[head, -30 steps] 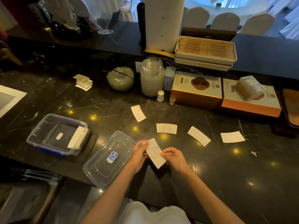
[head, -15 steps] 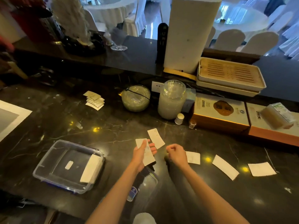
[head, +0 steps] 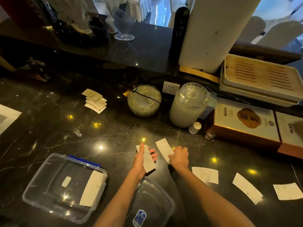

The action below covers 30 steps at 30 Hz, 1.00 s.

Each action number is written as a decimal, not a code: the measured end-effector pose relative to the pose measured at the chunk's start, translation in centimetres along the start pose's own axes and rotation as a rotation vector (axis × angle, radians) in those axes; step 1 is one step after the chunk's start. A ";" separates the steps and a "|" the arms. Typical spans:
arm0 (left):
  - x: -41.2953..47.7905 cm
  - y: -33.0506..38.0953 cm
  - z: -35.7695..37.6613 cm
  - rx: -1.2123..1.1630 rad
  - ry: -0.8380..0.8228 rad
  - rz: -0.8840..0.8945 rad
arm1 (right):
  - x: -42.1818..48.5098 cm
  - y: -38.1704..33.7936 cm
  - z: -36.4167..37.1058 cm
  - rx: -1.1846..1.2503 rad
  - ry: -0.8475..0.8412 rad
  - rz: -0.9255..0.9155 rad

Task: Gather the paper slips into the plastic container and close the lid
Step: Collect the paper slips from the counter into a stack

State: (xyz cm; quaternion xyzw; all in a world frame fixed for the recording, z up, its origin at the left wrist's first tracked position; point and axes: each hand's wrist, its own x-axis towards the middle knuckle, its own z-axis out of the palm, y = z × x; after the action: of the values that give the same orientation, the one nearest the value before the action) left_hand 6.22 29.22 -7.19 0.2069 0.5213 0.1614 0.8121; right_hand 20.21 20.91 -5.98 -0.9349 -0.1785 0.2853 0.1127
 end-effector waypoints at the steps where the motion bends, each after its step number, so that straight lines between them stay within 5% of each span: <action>1: 0.0 0.0 0.0 -0.022 -0.009 -0.009 | 0.2 0.0 0.1 0.024 -0.010 0.005; 12: -2.6 -2.5 3.5 0.157 -0.180 -0.020 | -4.9 5.8 -4.2 0.900 -0.161 0.030; 21: -5.9 -7.2 9.9 0.213 -0.444 -0.177 | -9.4 11.8 -7.3 0.880 -0.138 -0.011; 26: -6.5 -8.7 11.6 0.231 -0.385 -0.124 | -8.4 14.1 -7.8 0.783 -0.137 -0.028; 30: -6.2 -8.9 12.1 0.178 -0.259 -0.085 | -5.0 16.1 -8.4 0.443 0.121 -0.064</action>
State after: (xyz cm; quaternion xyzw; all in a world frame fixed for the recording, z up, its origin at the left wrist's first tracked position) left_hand 15.23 16.55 -2.36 0.2750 0.4329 0.0521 0.8569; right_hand 25.48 3.36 -1.77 -0.8966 -0.1339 0.2571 0.3347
